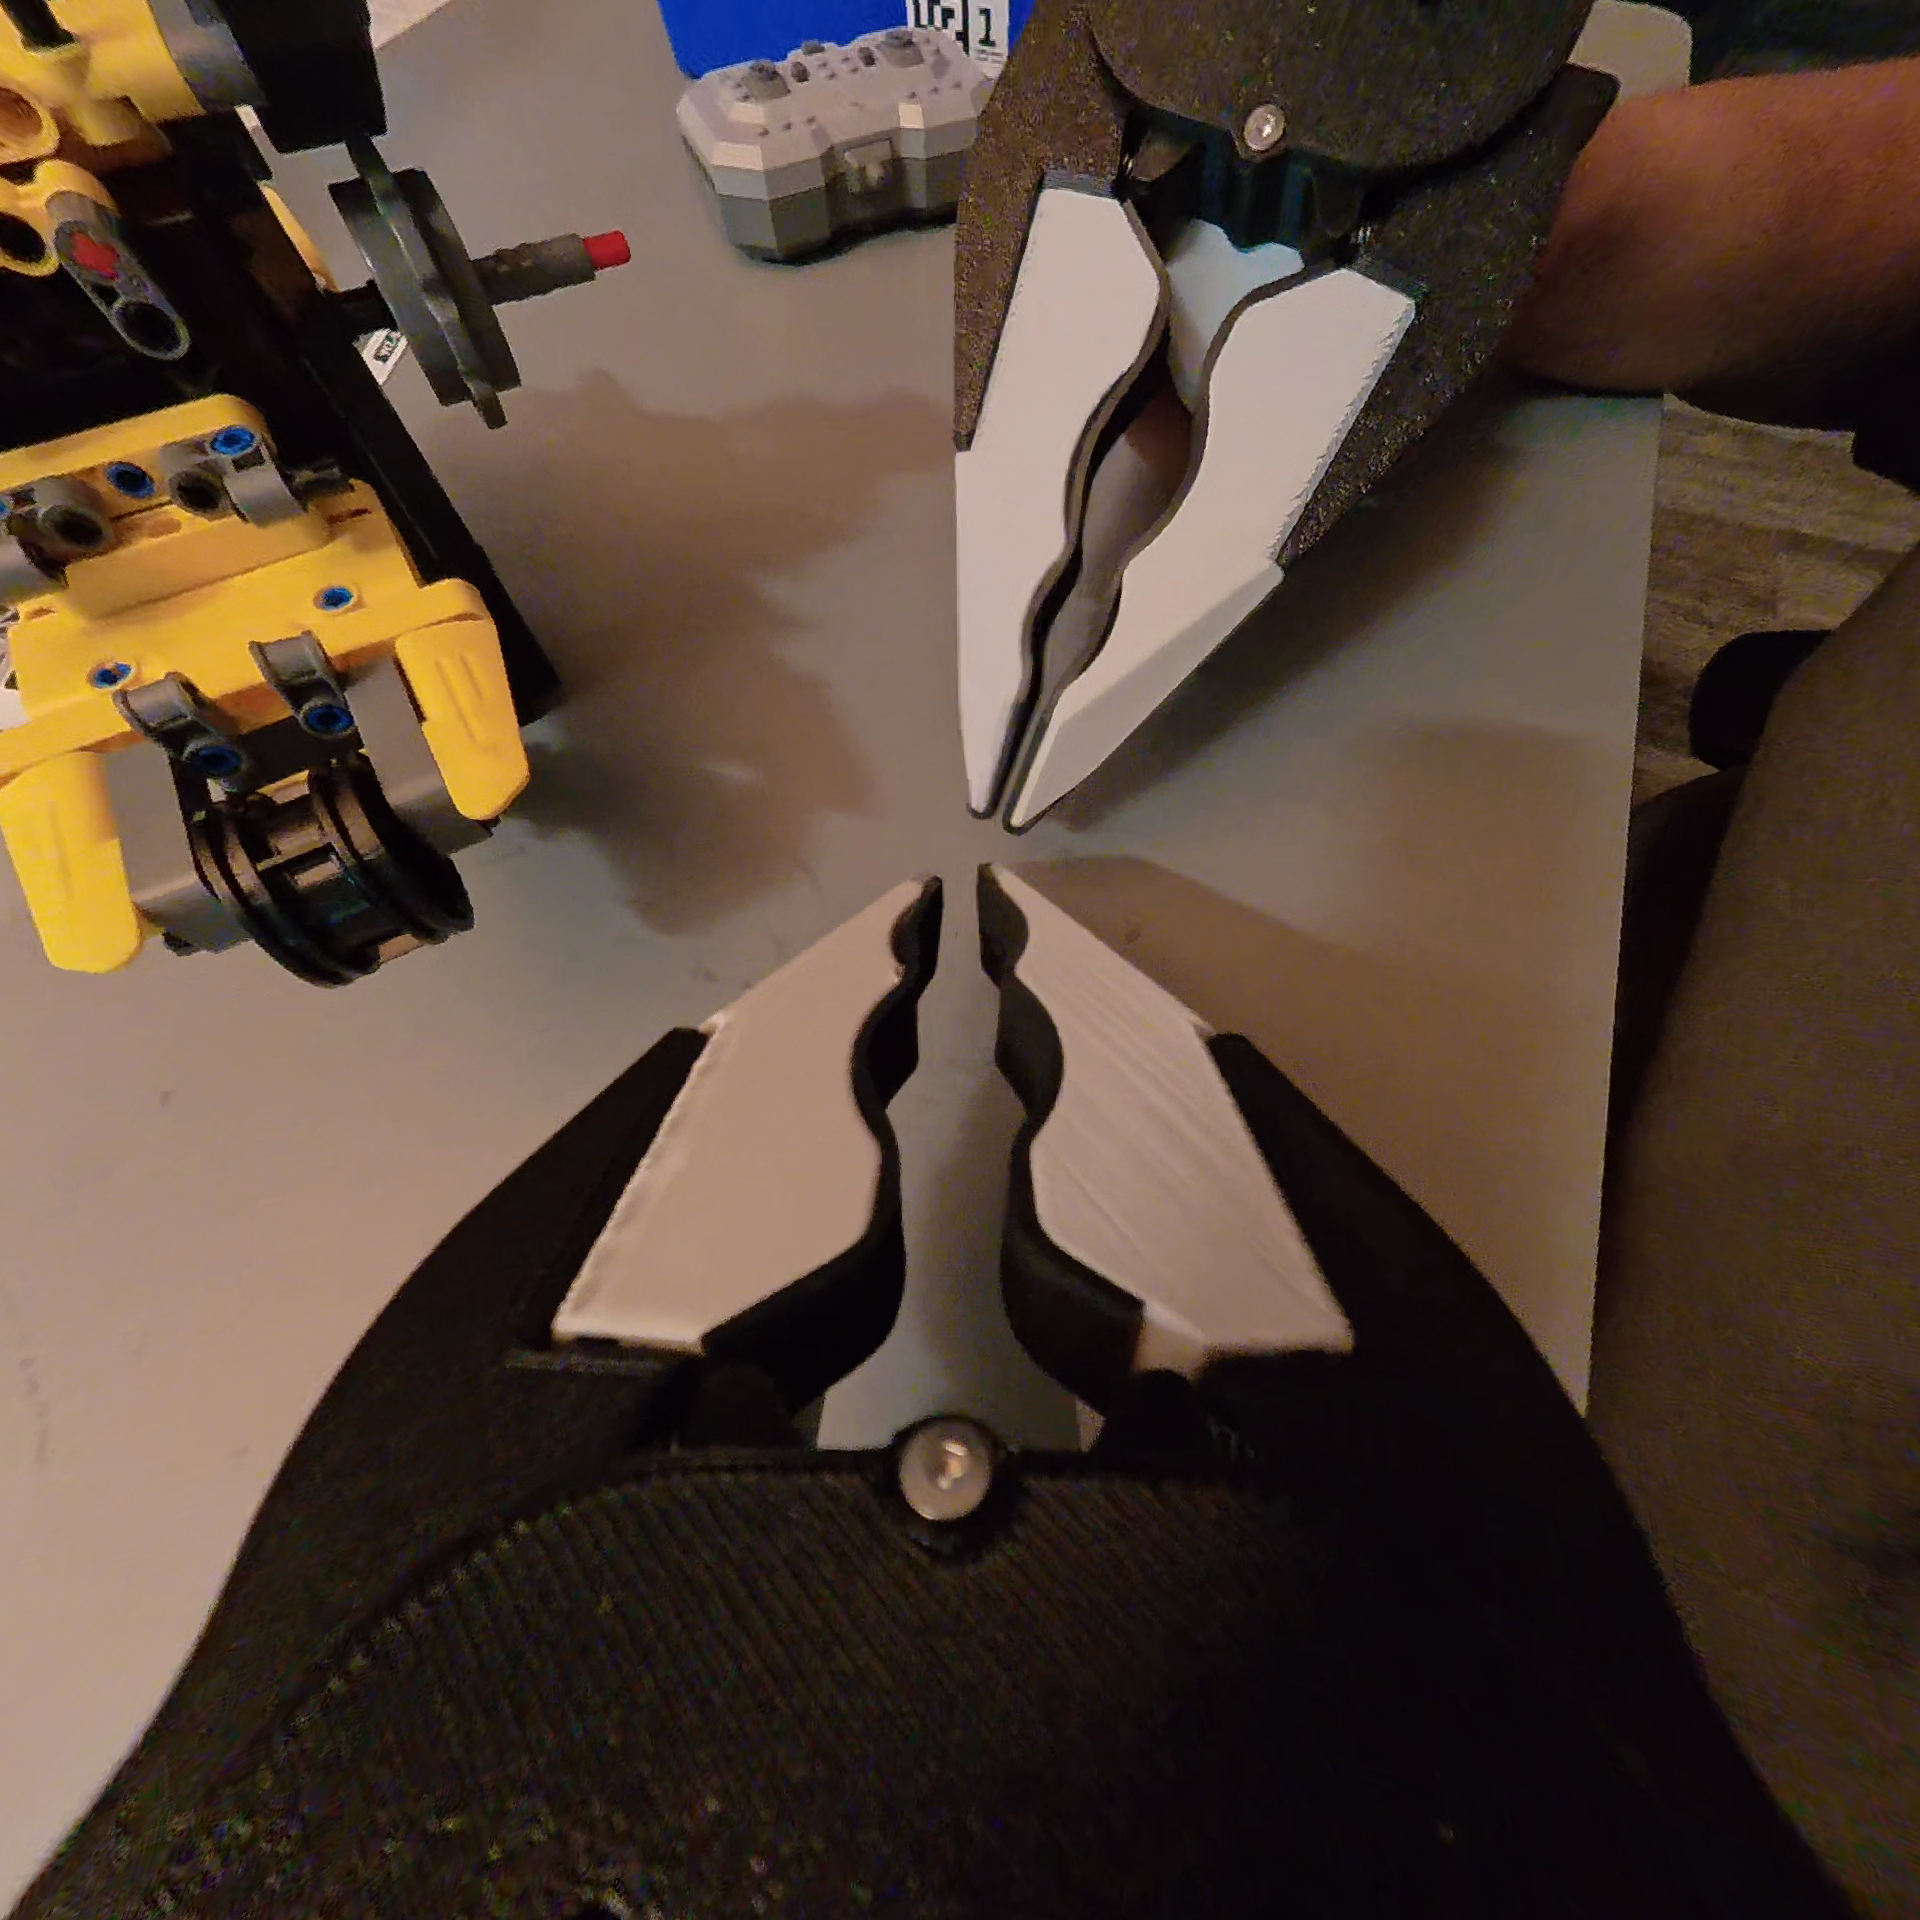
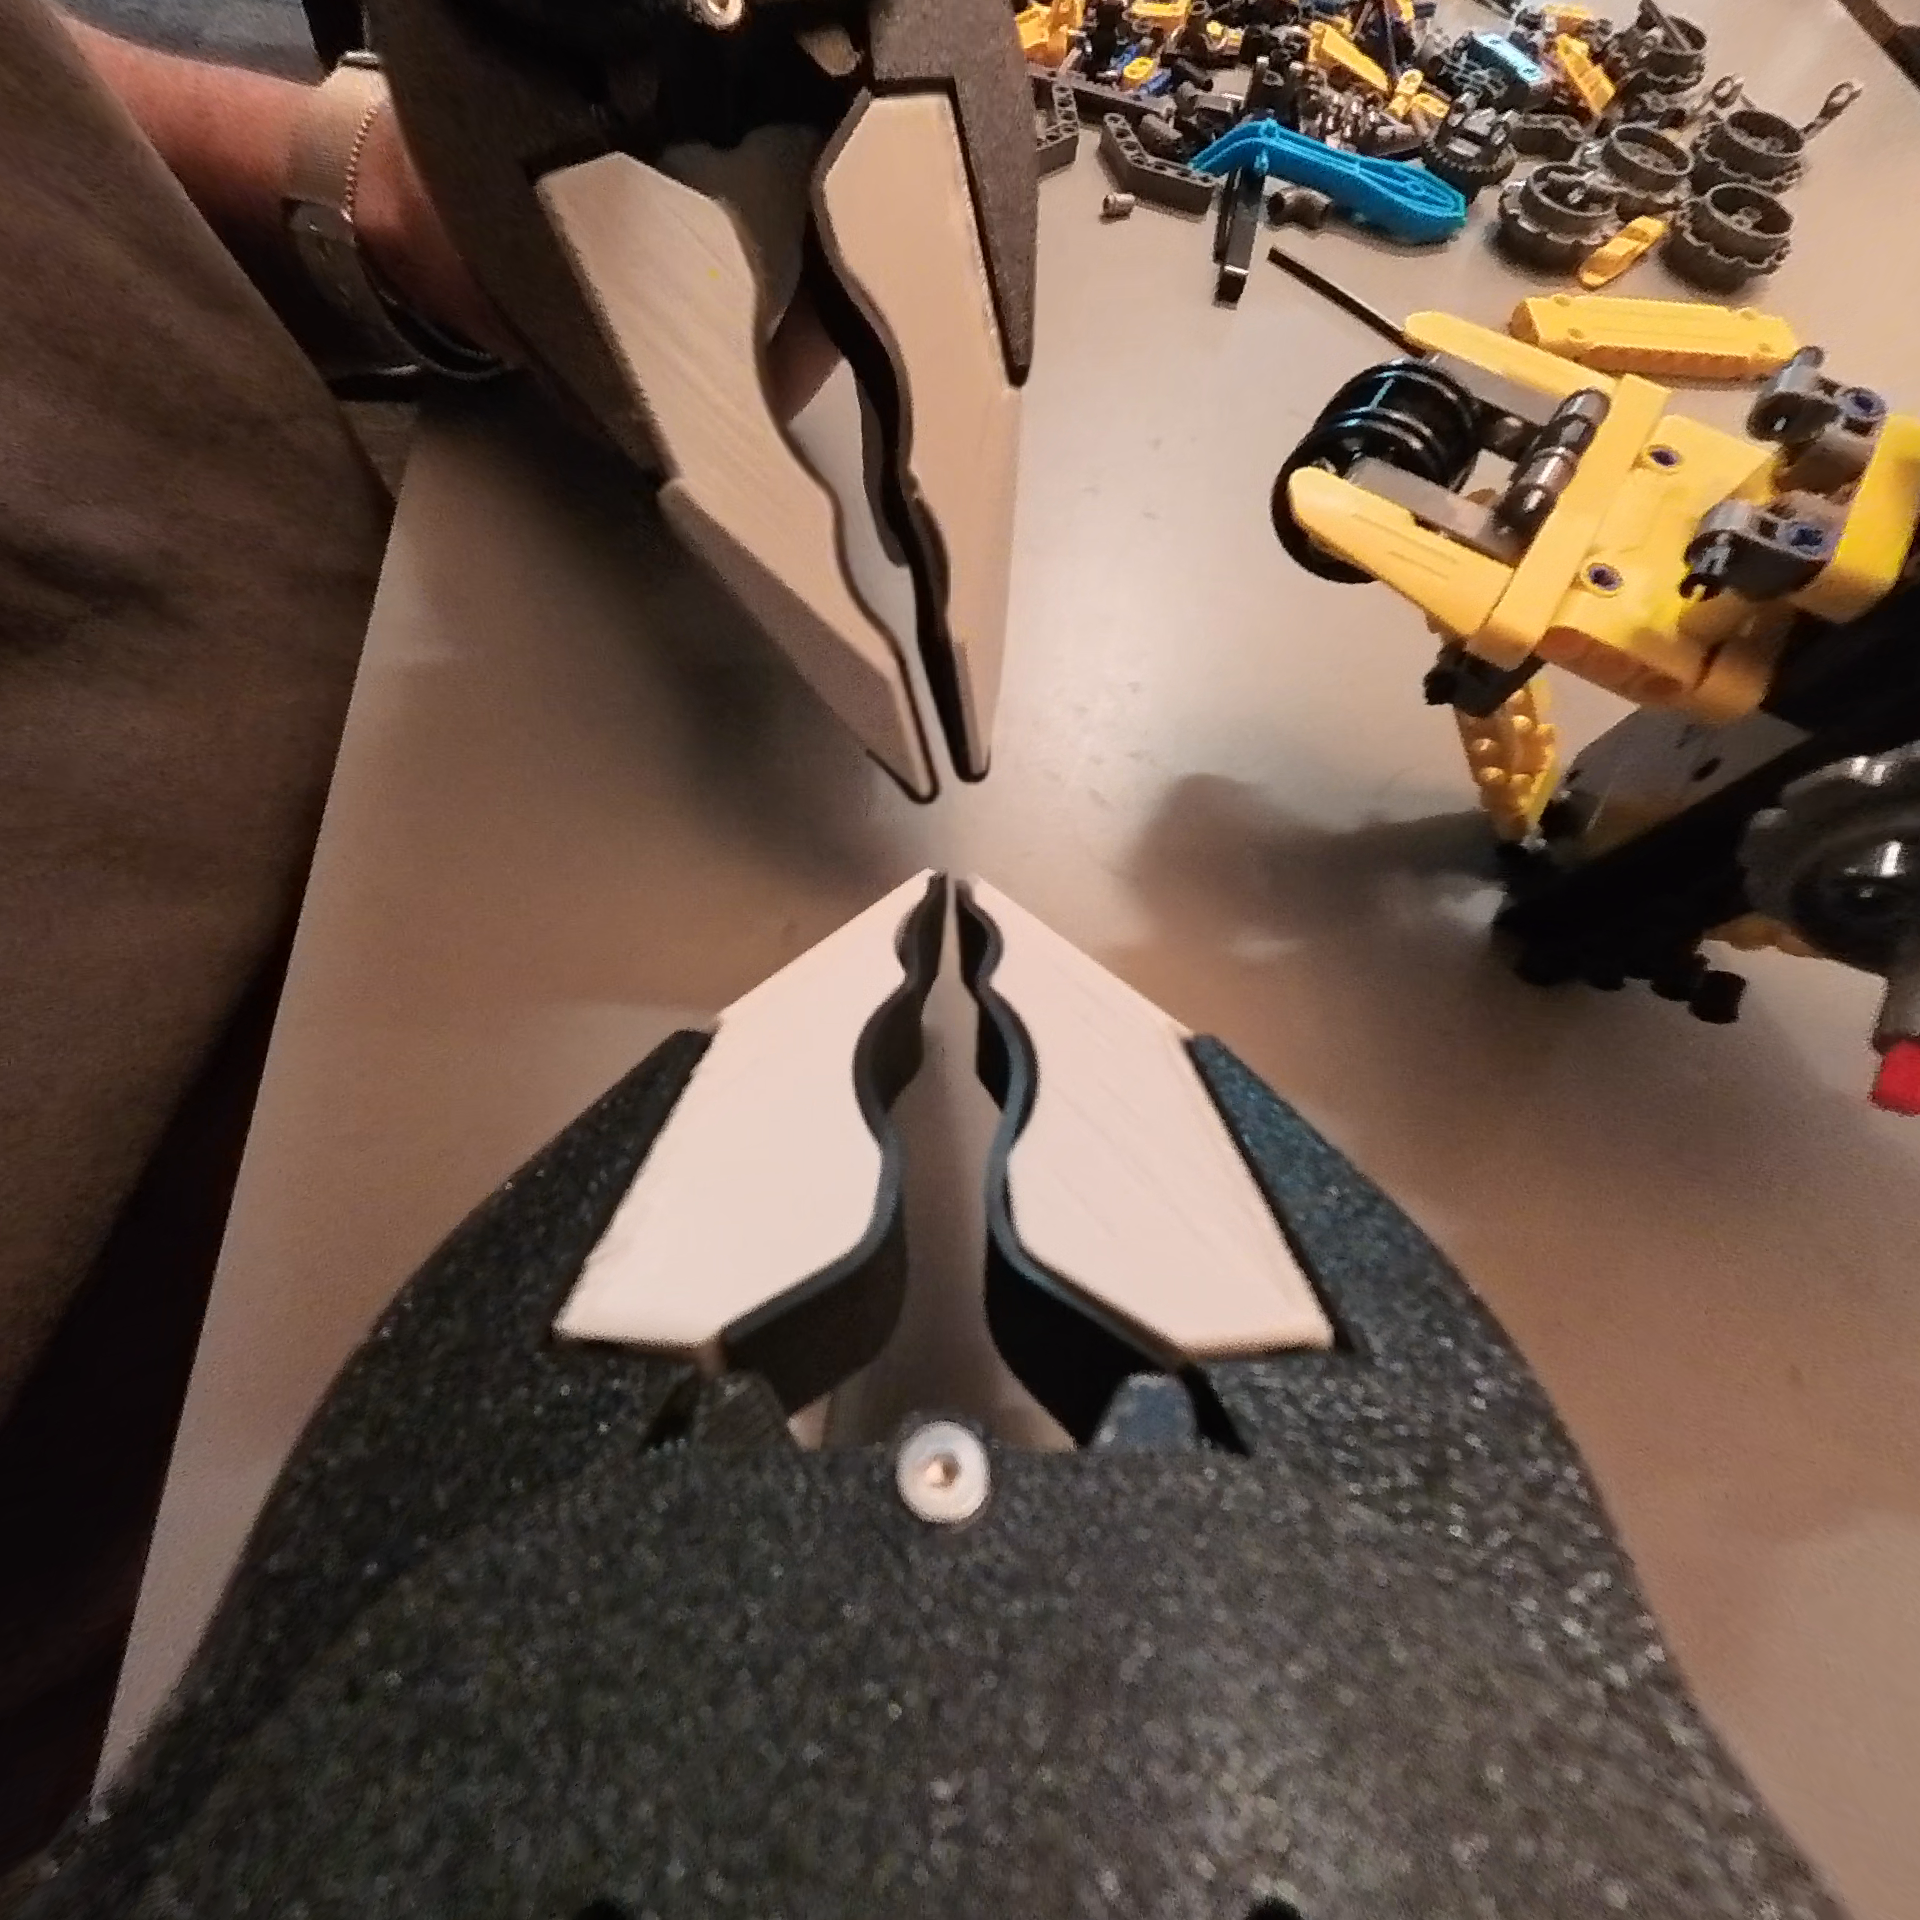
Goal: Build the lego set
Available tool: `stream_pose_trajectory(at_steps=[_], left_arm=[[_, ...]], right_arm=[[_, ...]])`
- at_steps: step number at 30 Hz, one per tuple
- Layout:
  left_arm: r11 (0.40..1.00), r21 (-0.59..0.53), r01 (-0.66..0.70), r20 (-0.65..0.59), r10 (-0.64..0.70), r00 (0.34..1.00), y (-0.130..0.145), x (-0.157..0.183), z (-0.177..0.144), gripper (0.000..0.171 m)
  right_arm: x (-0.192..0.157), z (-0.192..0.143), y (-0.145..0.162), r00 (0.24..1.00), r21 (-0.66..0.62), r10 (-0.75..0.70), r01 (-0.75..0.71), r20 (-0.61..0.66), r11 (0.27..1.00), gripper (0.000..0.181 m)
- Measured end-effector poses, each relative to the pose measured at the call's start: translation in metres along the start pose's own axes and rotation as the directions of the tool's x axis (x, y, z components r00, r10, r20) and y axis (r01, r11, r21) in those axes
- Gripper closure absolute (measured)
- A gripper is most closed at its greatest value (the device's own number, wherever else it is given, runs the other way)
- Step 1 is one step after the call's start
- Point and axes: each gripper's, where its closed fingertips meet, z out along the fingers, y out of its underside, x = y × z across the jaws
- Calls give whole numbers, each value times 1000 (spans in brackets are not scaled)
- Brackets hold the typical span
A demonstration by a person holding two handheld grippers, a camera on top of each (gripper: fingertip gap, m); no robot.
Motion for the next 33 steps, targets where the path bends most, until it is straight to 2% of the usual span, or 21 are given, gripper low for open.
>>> stream_pose_trajectory(at_steps=[5, 6, 8, 9, 11, 13, 17, 20, 26, 33], left_arm=[[1000, -16, -1, 16, 1, 1000, 2, -2, 2, 171], [1000, -18, 1, 12, -1, 1000, 2, -2, 2, 165], [1000, -15, 6, 4, -6, 1000, 2, -1, 1, 171], [1000, -11, 9, 5, -9, 1000, 1, -1, 1, 171], [1000, -16, 13, 2, -13, 1000, 2, -2, 1, 171], [1000, -25, 11, 0, -11, 1000, 3, -1, 2, 171], [999, -36, 1, 17, -1, 1000, 4, -2, 4, 155], [999, -51, 17, 31, -16, 999, 6, -5, 5, 143], [996, -71, 45, 20, -44, 999, 9, -7, 7, 140], [997, -66, 48, 27, -47, 999, 8, -8, 7, 137]], right_arm=[[0, 1, 1, 1000, -5, 11, -11, 12, 1000, 177], [0, 0, 1, 1000, -5, 14, -14, 13, 1000, 177], [1, 0, 0, 1000, 0, 18, -18, 13, 1000, 176], [2, 0, 0, 1000, -1, 21, -21, 7, 1000, 170], [5, 2, 3, 999, -21, 36, -36, -3, 999, 145], [4, 3, 6, 999, -41, 34, -34, 7, 999, 151], [4, -1, 5, 1000, -22, 10, -10, -4, 1000, 181], [6, -1, 9, 1000, -41, 24, -25, -5, 999, 181], [17, -1, 13, 997, -59, 62, -64, -47, 996, 149], [17, 3, 19, 997, -106, 39, -45, -59, 993, 148]])
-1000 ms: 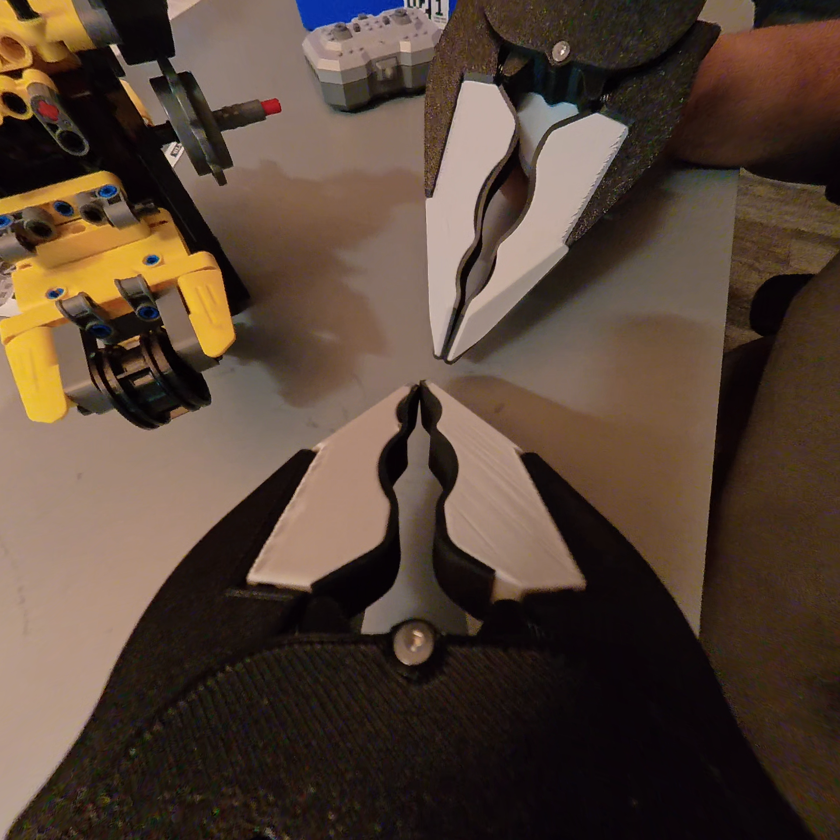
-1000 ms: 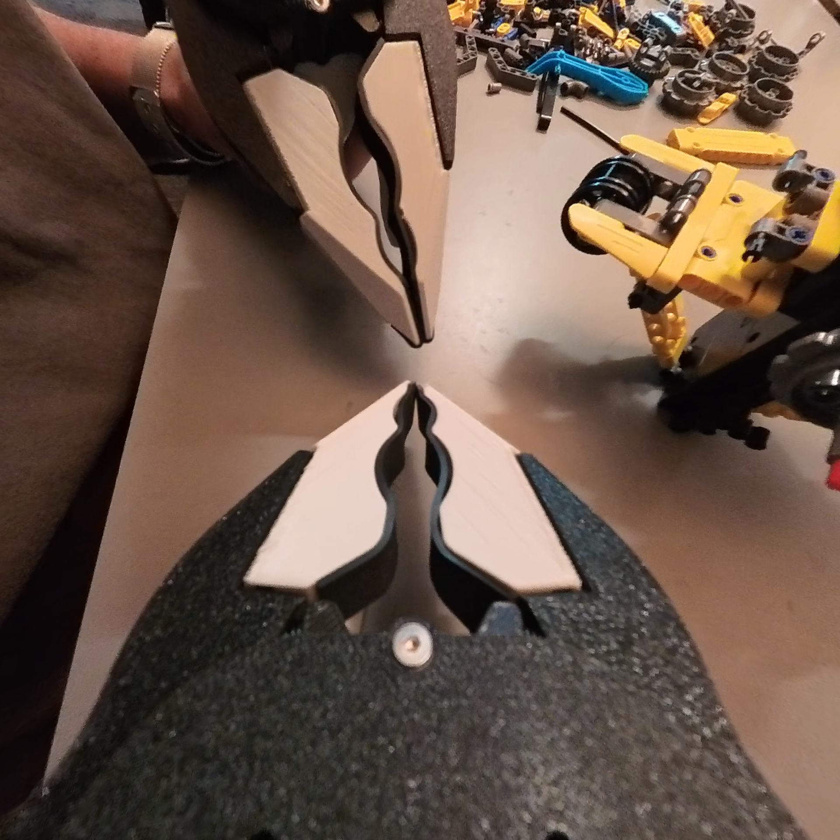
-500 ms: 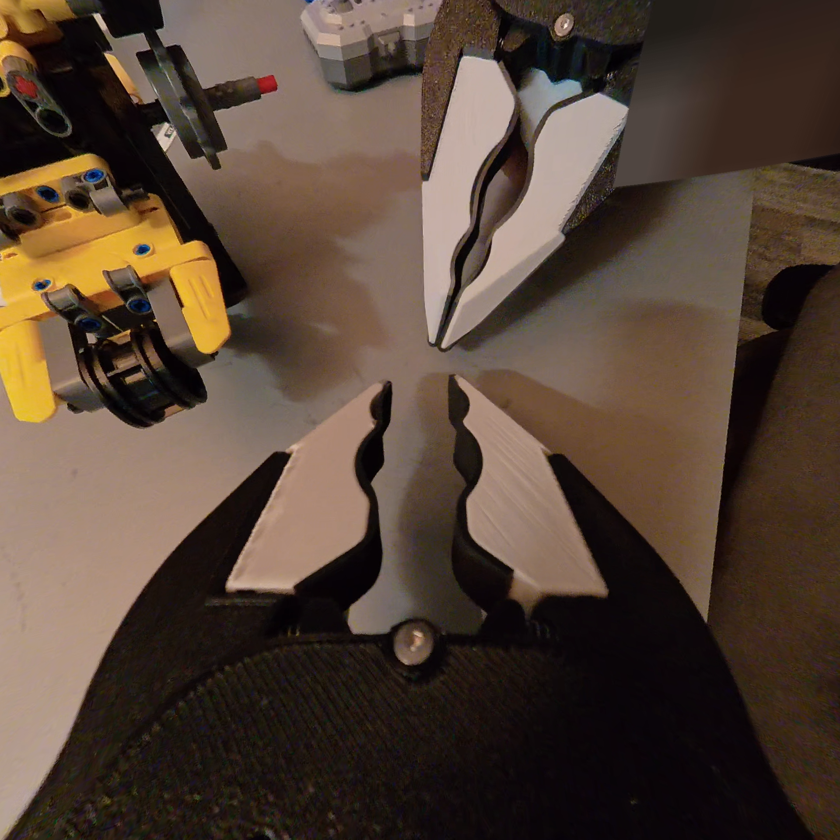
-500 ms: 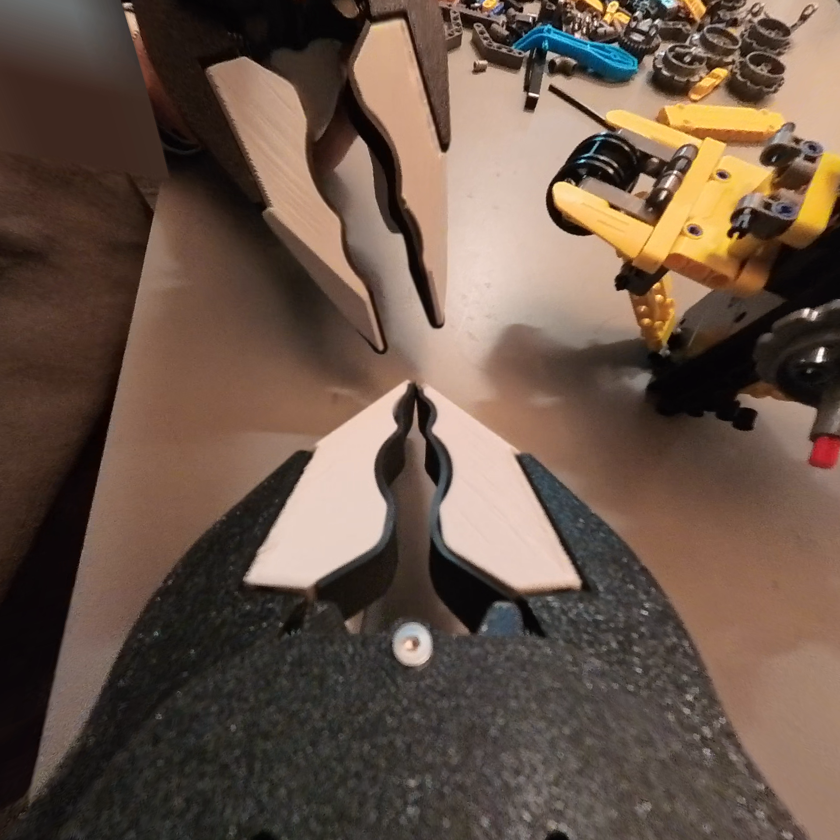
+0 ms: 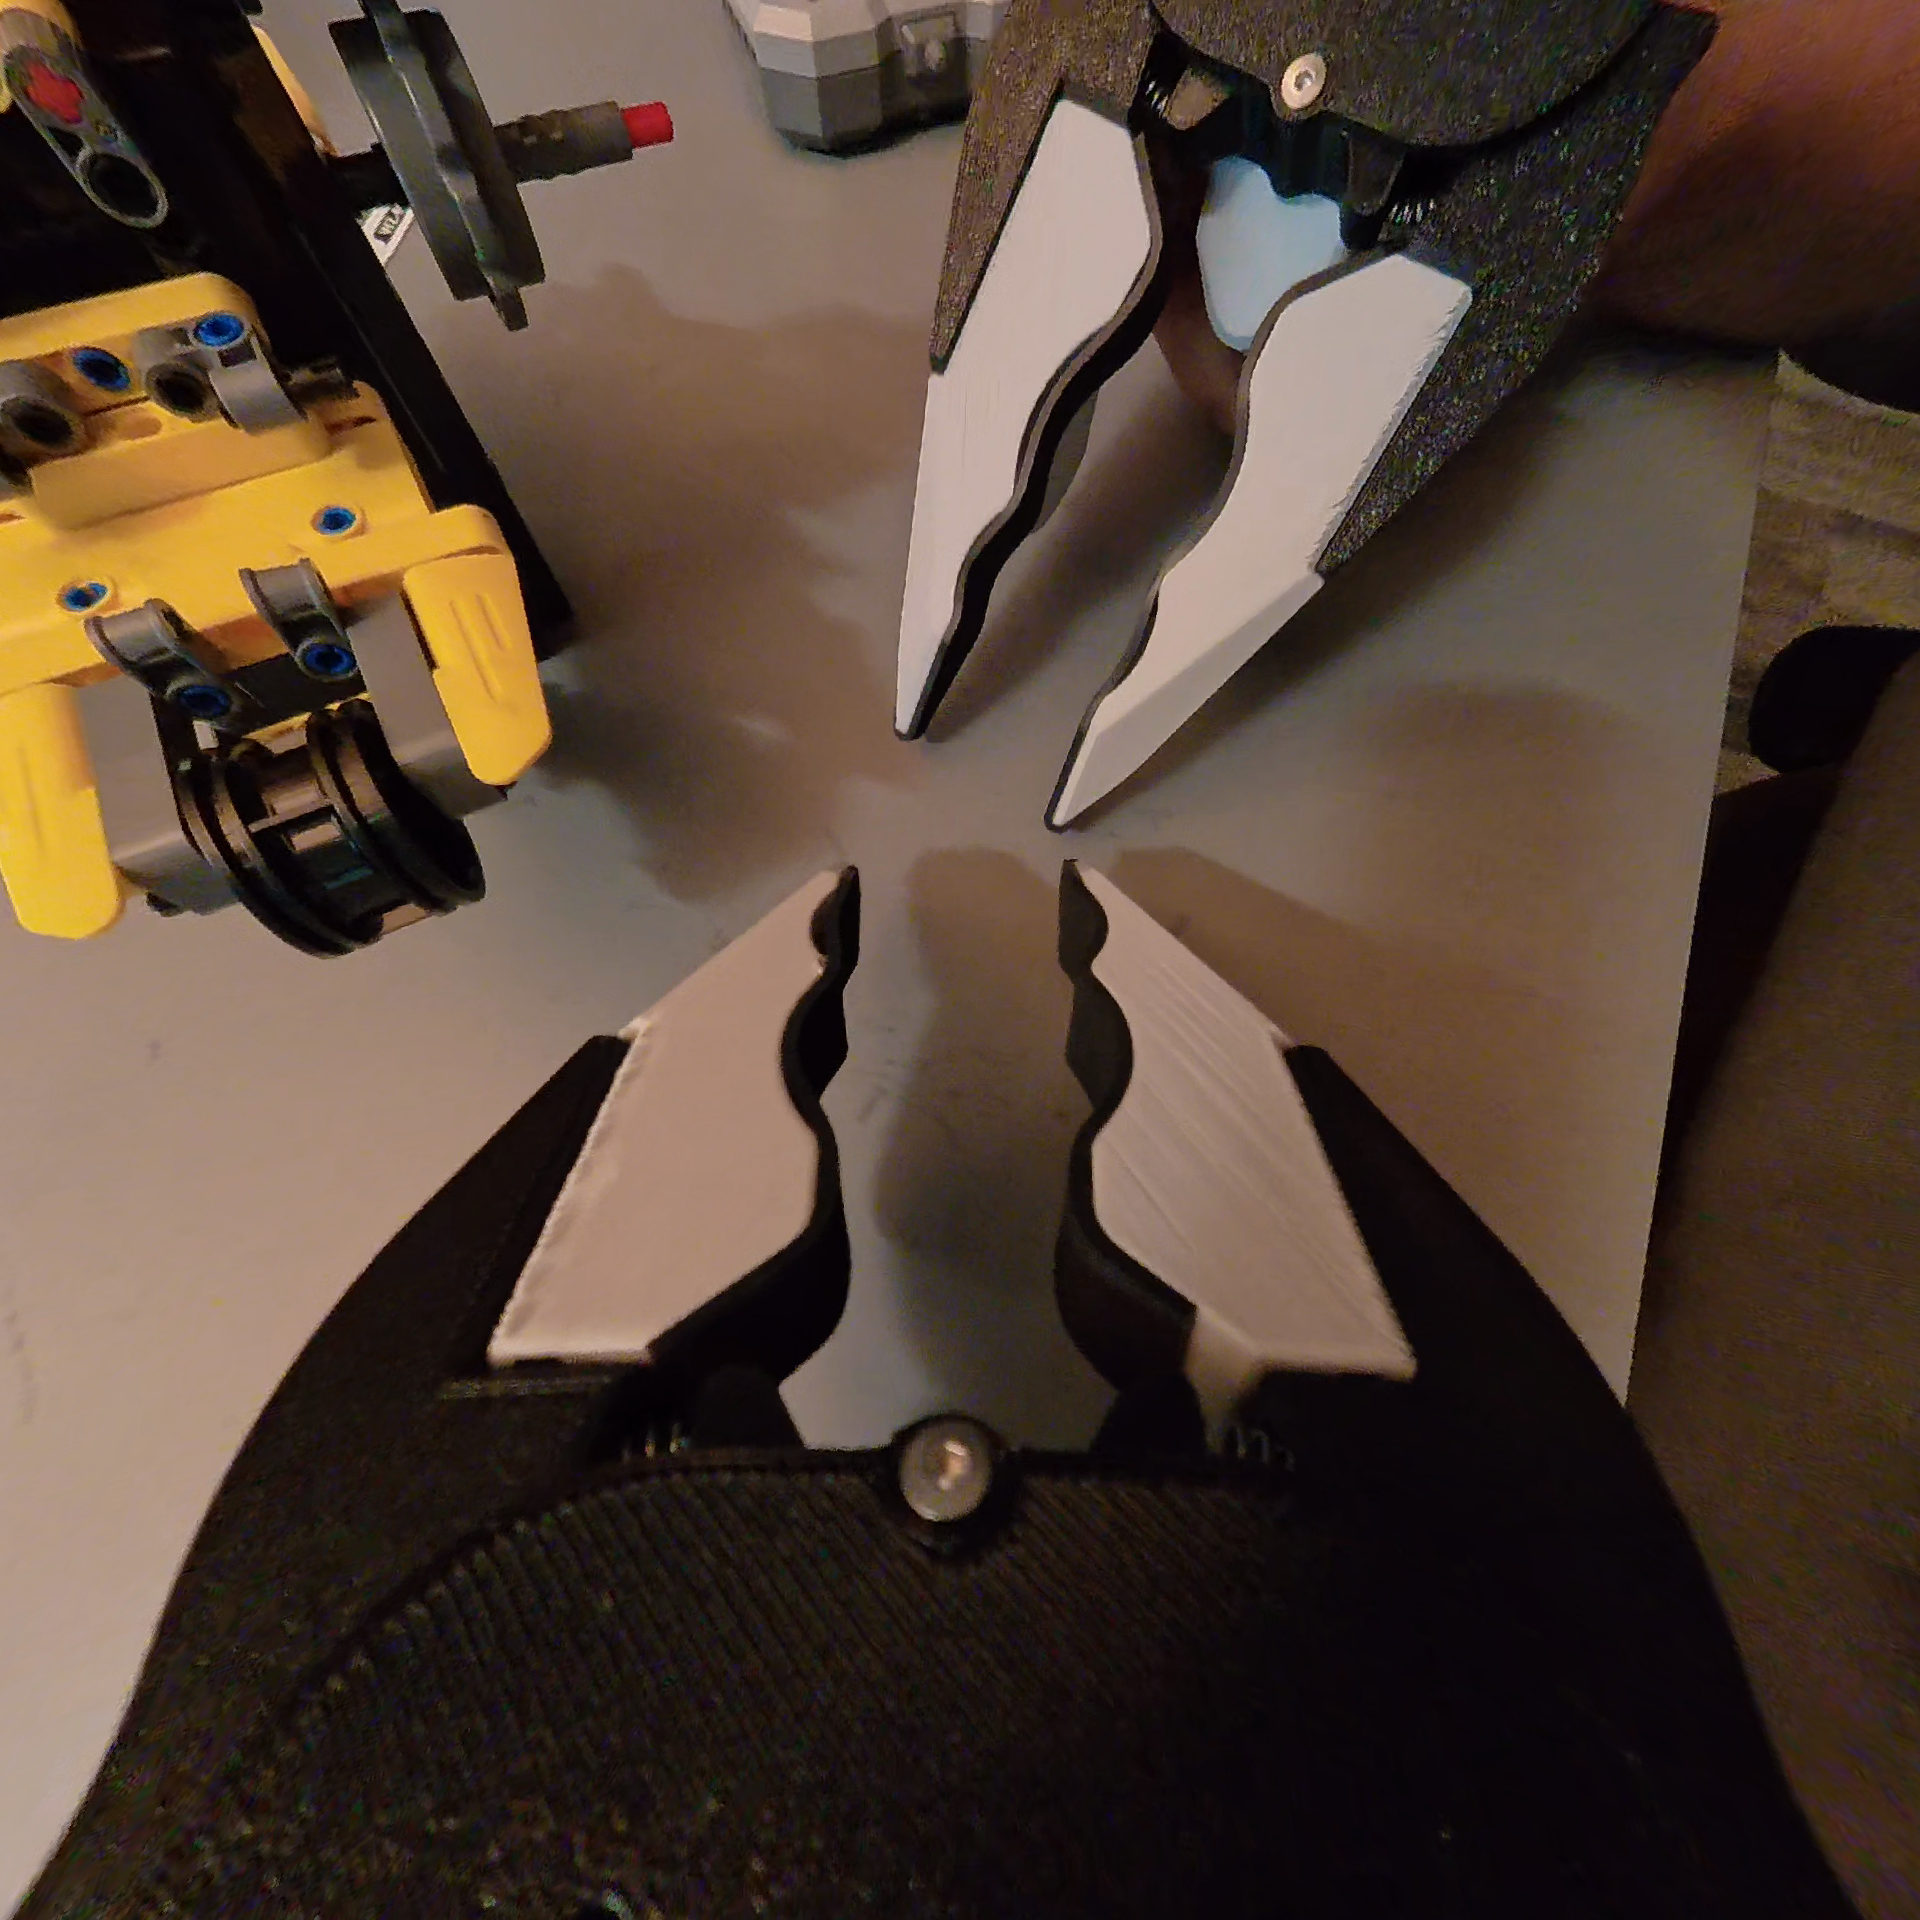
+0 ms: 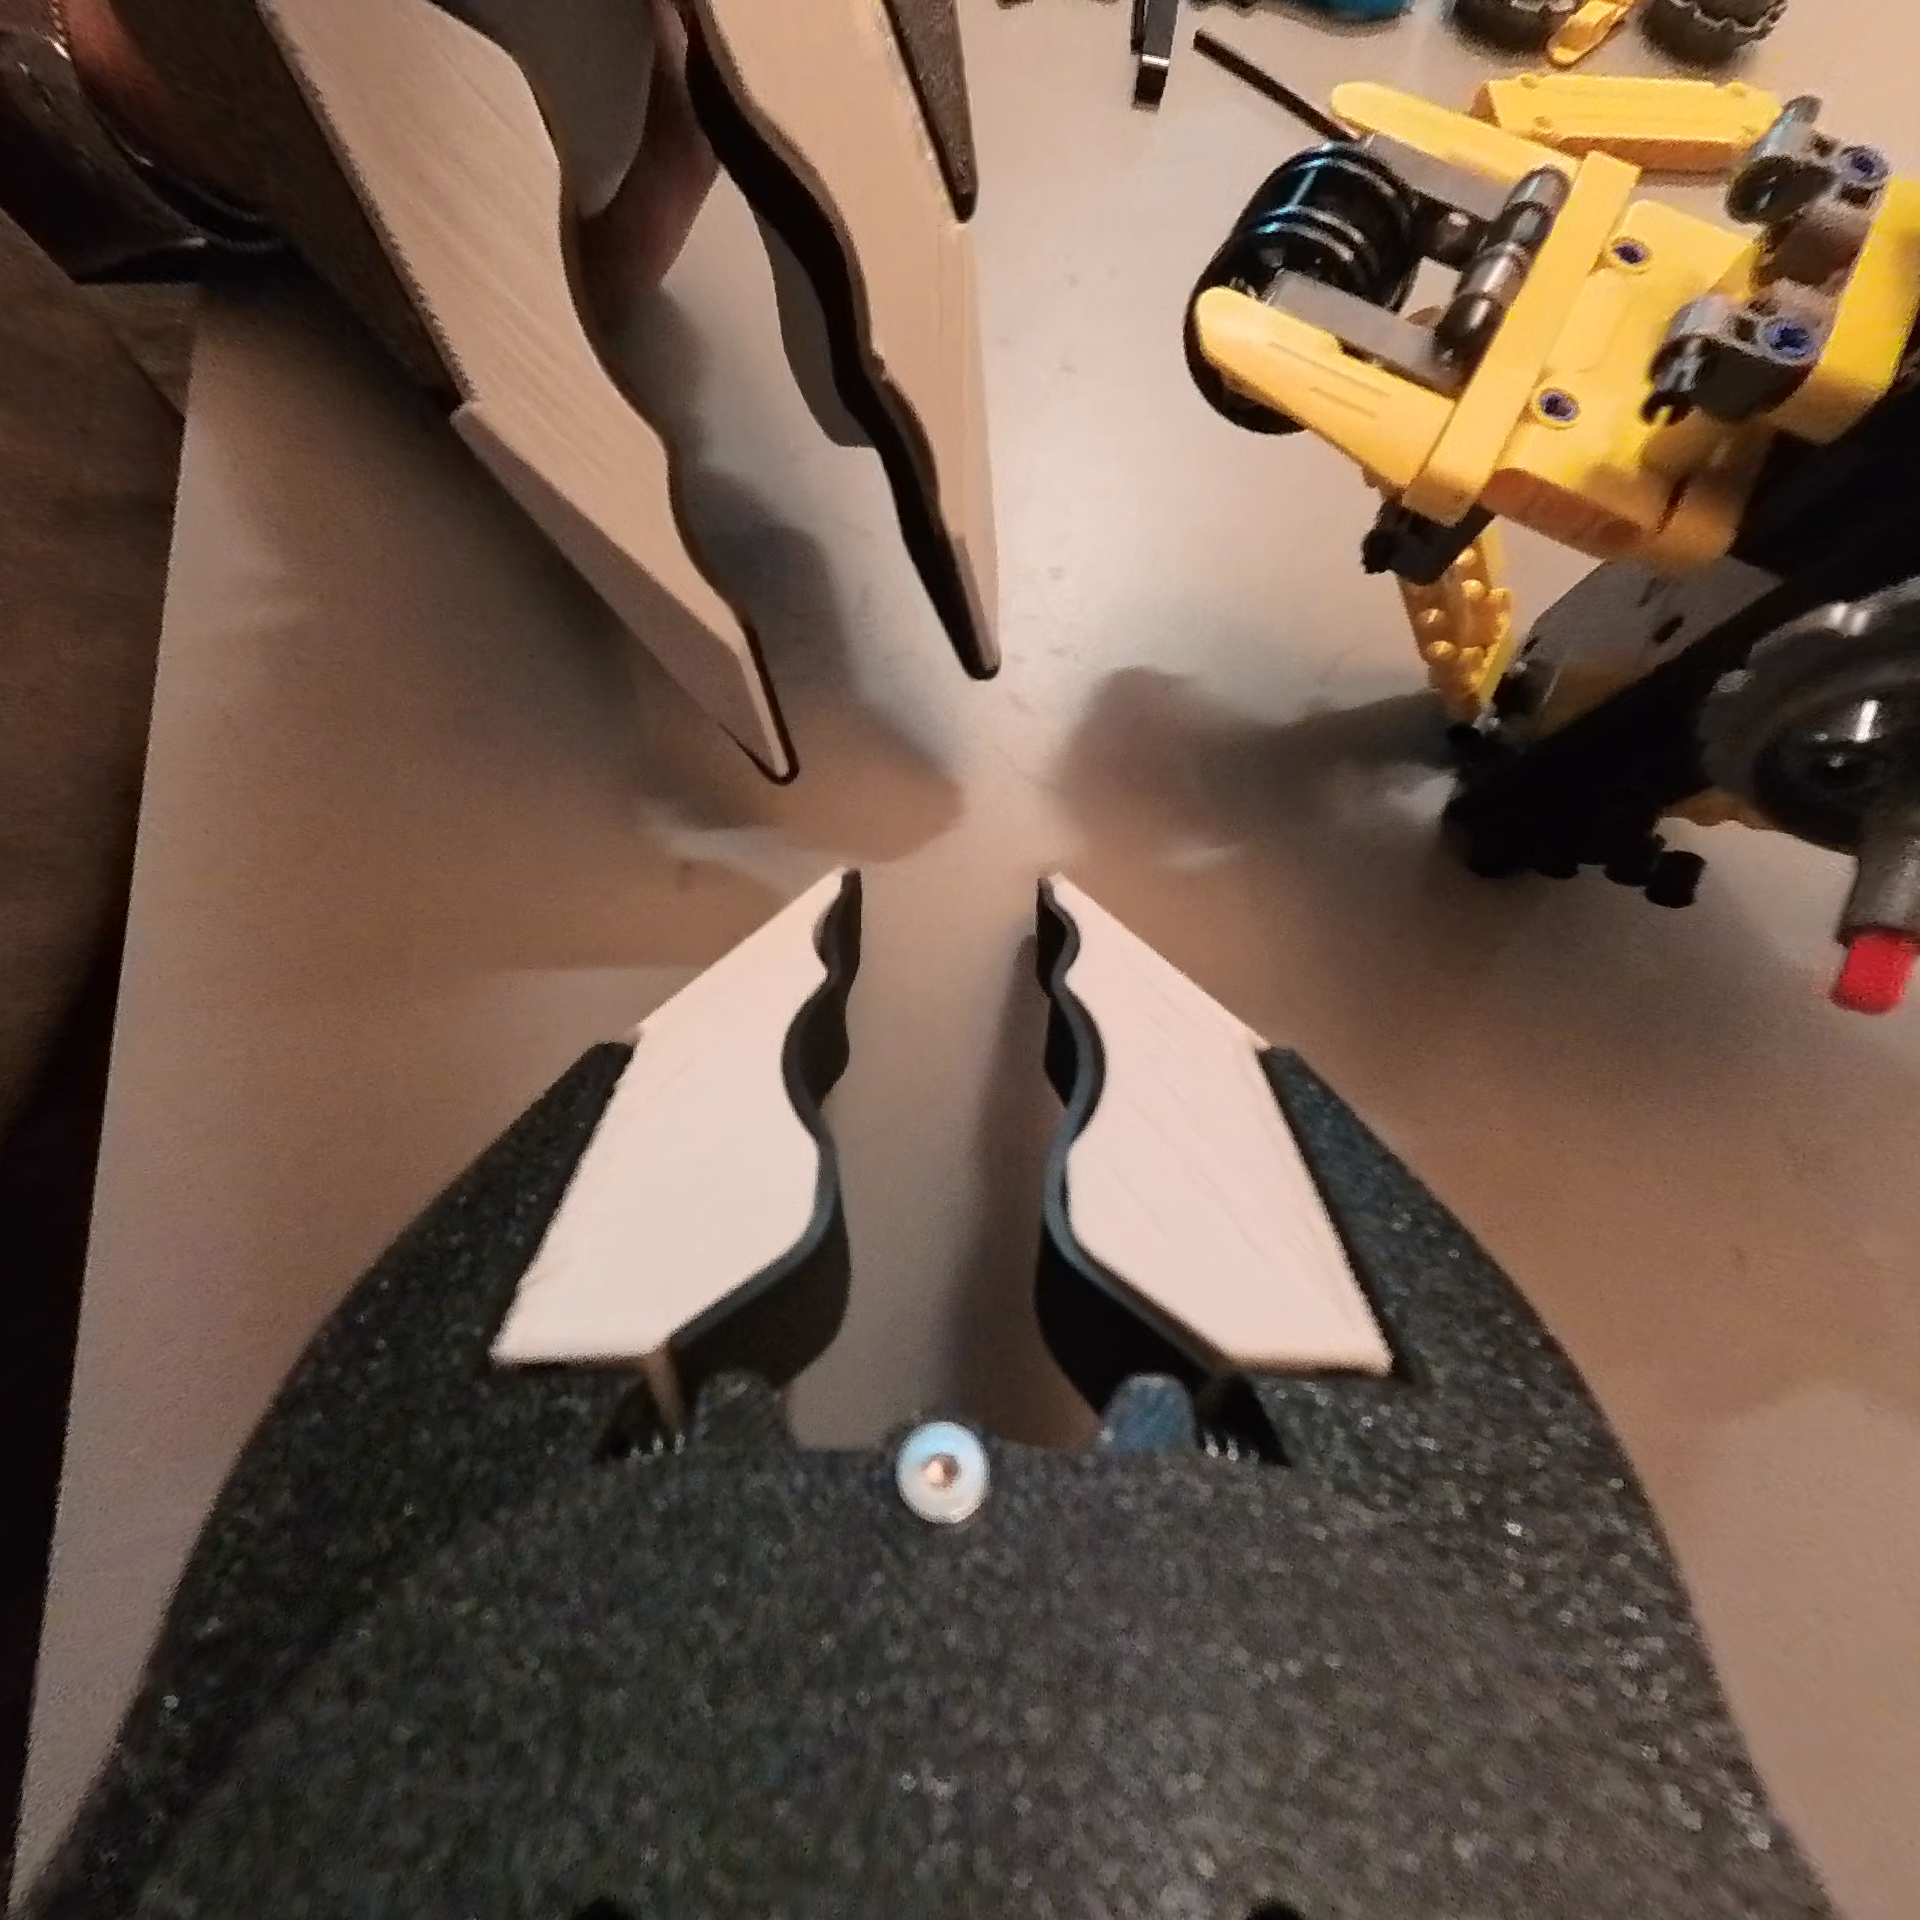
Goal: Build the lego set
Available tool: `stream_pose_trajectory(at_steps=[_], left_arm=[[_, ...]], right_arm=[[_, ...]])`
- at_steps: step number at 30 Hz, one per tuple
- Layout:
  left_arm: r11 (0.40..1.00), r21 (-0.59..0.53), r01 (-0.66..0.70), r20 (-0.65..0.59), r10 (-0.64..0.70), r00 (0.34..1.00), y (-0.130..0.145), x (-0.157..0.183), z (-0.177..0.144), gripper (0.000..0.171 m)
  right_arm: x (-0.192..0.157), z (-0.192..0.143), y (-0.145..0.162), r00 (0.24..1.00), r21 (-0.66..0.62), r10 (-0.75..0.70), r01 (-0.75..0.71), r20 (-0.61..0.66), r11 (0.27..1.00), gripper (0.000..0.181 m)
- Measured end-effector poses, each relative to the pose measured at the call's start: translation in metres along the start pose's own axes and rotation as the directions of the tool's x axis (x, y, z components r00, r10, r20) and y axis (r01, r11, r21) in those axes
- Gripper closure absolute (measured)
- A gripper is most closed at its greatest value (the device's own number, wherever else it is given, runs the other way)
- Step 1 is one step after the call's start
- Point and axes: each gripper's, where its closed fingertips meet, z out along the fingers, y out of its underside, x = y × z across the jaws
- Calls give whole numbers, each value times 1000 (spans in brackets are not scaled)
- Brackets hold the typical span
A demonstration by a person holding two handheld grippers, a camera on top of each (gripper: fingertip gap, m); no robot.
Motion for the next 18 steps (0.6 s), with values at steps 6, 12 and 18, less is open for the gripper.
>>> stream_pose_trajectory(at_steps=[6, 12, 18], left_arm=[[999, -38, 0, 5, 1, 1000, 5, 0, 4, 127], [999, -53, -7, 5, 7, 1000, 6, 0, 6, 127], [996, -88, 9, -4, -10, 1000, 11, 0, 9, 127]], right_arm=[[2, 3, 3, 1000, -29, 4, -4, -10, 1000, 149], [3, 3, 3, 1000, -23, -5, 4, -27, 1000, 148], [4, 1, 4, 998, -30, -34, 33, -49, 999, 146]])
